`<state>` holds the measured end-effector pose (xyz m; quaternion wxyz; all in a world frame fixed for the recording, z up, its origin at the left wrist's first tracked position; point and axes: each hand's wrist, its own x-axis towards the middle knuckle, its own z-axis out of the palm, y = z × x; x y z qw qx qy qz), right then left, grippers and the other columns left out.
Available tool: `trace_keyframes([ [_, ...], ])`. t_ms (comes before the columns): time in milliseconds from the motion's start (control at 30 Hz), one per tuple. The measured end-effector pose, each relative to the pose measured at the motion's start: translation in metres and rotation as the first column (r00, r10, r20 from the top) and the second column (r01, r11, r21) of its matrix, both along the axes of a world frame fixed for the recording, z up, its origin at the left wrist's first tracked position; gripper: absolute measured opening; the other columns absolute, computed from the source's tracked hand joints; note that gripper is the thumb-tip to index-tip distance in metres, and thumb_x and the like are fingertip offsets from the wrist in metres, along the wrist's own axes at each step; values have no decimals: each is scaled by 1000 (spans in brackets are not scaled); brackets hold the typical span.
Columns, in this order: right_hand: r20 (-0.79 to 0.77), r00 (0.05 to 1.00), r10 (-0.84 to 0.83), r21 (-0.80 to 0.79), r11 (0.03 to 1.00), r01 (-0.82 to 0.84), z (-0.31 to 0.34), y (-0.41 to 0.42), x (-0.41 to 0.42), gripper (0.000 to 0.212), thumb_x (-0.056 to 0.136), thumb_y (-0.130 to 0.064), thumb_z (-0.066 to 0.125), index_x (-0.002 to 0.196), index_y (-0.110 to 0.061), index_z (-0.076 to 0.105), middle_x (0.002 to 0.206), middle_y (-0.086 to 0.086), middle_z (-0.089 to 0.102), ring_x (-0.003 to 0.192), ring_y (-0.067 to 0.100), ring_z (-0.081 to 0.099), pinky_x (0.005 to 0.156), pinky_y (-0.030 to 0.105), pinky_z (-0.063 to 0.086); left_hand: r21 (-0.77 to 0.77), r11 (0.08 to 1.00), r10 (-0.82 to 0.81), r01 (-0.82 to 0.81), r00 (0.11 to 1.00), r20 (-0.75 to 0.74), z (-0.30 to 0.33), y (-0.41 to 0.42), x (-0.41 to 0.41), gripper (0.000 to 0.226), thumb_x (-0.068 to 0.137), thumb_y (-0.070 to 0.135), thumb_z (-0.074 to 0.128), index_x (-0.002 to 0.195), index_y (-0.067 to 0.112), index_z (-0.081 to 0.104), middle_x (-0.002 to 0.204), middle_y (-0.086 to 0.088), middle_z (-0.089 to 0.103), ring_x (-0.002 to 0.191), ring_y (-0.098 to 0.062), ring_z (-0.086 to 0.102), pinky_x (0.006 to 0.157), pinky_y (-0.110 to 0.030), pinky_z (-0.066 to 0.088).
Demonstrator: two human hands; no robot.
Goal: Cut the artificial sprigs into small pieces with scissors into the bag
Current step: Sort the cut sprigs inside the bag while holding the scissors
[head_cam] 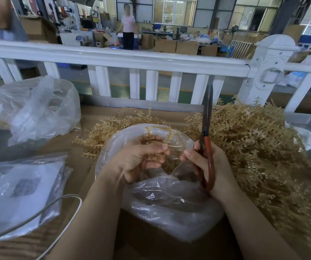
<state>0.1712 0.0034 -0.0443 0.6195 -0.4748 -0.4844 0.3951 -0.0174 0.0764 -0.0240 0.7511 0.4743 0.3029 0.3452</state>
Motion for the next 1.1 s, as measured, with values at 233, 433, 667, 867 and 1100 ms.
trace_keyframes([
  [233,-69,996,49,13,999,-48,-2,2,3,19,71,-21,78,79,-26,62,75,5,73,83,38,55,59,30,43,64,993,94,-94,996,-2,0,2,1,63,62,9,85,119,10,59,99,-10,75,77,-22,74,60,-27,58],
  [433,-10,999,41,-15,999,-41,2,-1,2,17,70,-24,79,80,-26,66,75,5,72,65,21,62,58,26,48,613,768,335,-185,932,-138,9,-2,3,64,69,59,77,125,31,65,127,10,60,115,-4,59,91,-21,53],
  [667,28,998,50,-14,999,-50,4,-3,-1,23,71,-34,90,80,-30,70,84,9,75,70,28,56,61,34,45,748,657,292,98,881,-372,6,-5,12,2,82,24,79,84,24,77,83,7,73,80,-9,69,79,-29,56],
  [867,-4,1000,22,-32,999,-22,1,-1,0,17,70,-32,84,76,-36,69,83,5,73,63,16,58,56,23,46,201,946,223,-253,961,162,8,3,7,16,82,24,67,82,8,66,68,-1,66,59,-9,58,62,-22,47],
  [1100,8,999,52,-46,998,-52,-1,2,-1,17,71,-30,84,73,-36,68,76,2,70,54,5,58,52,16,45,-111,977,211,-184,917,338,6,5,7,17,94,14,54,102,6,67,89,-3,76,78,-9,71,72,-22,58],
])
